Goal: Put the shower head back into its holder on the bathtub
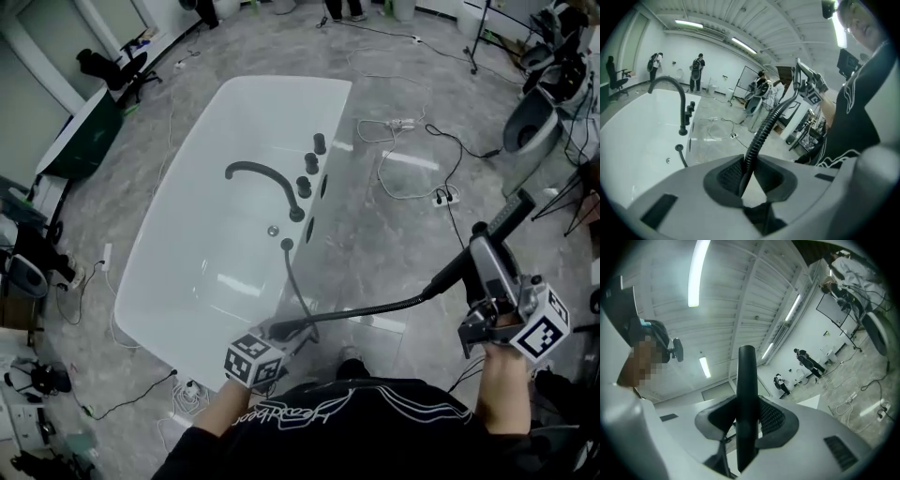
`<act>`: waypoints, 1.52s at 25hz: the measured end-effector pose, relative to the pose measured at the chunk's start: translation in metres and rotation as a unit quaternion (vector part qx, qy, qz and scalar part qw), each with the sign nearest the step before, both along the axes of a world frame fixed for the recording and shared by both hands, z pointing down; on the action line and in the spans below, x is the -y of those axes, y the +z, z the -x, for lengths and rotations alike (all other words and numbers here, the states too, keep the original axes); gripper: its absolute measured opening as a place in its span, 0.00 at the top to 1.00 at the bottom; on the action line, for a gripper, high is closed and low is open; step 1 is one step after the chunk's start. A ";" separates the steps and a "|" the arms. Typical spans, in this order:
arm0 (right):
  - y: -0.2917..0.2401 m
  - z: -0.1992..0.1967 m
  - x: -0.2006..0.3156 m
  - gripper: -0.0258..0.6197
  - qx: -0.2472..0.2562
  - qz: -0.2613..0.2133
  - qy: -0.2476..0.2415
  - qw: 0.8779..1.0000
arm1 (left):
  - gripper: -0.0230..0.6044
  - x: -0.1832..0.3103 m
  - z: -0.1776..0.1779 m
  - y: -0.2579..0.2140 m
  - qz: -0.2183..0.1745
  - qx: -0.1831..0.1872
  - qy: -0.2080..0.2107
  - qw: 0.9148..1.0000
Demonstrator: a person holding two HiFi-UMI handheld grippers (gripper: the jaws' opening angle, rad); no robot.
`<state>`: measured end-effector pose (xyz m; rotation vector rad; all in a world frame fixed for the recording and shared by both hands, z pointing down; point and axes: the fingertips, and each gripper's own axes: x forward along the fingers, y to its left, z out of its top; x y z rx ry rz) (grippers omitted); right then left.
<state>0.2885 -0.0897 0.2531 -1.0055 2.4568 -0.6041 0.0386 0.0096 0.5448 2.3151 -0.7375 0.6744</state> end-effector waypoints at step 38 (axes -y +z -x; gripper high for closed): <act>0.029 0.169 0.132 0.75 -0.169 -0.054 -0.113 0.978 | 0.86 0.259 0.149 -0.272 -0.307 0.033 -0.153 0.939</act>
